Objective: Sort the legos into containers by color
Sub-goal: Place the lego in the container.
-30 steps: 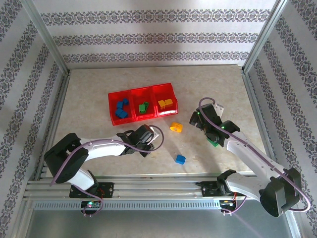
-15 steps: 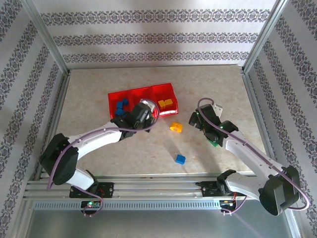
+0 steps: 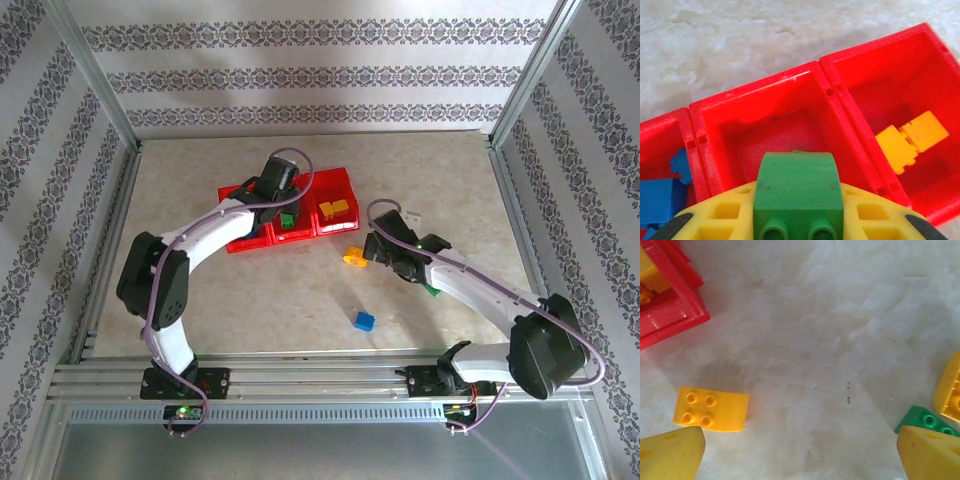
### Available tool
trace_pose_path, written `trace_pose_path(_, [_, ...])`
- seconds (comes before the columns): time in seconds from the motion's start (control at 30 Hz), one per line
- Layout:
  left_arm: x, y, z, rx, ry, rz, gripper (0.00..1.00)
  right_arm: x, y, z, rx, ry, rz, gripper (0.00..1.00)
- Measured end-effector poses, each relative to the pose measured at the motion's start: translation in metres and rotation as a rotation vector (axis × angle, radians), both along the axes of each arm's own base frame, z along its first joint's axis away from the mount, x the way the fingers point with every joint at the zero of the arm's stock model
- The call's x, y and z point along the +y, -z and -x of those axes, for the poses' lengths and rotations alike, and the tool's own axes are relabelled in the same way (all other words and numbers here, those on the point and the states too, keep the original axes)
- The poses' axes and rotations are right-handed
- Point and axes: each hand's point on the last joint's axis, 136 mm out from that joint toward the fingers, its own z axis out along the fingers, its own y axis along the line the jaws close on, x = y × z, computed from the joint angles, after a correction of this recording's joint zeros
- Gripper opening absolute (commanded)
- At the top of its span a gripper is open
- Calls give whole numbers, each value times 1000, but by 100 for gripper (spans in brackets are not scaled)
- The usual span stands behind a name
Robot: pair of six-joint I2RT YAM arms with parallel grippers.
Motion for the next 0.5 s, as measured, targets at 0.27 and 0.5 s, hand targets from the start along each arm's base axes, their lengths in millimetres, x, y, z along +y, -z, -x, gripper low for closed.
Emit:
trace_pose_path(0.27, [-2,24,-25,67,-17,-35,23,36,15,-6,50,-83,24,98])
trace_pose_path(0.5, [4,40,-25,119,-29,-62,33,53,32,-11,106,-127,33,98])
